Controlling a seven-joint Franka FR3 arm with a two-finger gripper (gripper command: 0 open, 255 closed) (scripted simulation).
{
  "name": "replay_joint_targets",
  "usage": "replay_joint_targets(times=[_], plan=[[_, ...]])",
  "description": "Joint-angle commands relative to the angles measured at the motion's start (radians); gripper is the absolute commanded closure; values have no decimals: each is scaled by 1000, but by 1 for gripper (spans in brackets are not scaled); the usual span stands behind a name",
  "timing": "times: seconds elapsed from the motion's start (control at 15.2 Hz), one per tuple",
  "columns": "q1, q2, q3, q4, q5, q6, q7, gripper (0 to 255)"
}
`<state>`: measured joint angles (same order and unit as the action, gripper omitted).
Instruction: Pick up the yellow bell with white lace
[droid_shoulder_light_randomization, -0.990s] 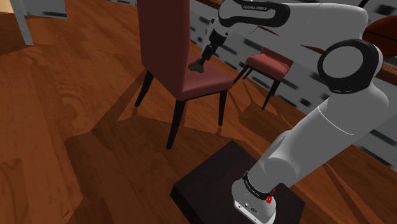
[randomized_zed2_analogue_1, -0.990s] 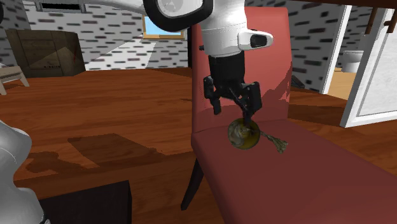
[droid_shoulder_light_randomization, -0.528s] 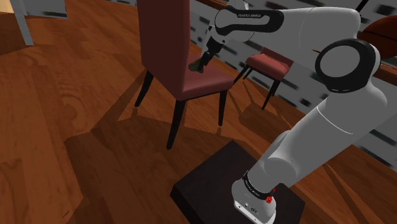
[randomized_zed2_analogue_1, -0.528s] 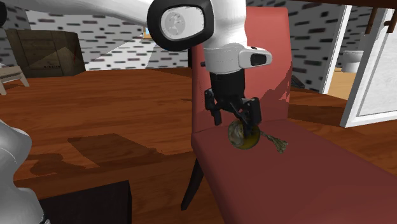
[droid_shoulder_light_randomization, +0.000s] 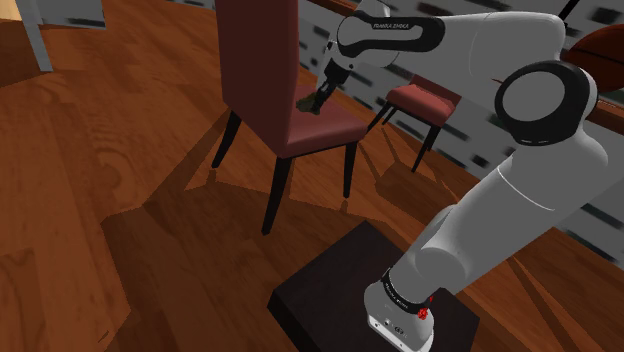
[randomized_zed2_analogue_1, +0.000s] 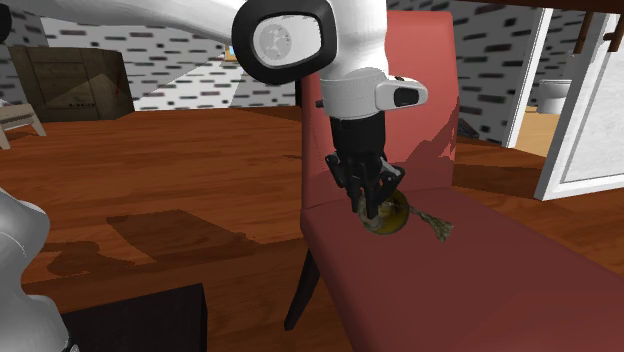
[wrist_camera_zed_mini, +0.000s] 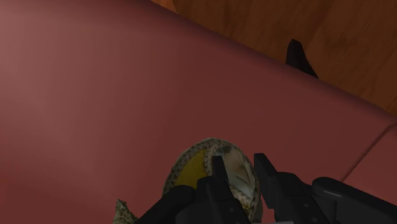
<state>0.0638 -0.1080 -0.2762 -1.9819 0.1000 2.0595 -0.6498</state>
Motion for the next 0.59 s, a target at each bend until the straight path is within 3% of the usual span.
replay_joint_targets(times=[0.0,0.53], plan=[[0,1,0,-1,0,0,0,255],[0,-6,1,74,-6,-80,11,255]])
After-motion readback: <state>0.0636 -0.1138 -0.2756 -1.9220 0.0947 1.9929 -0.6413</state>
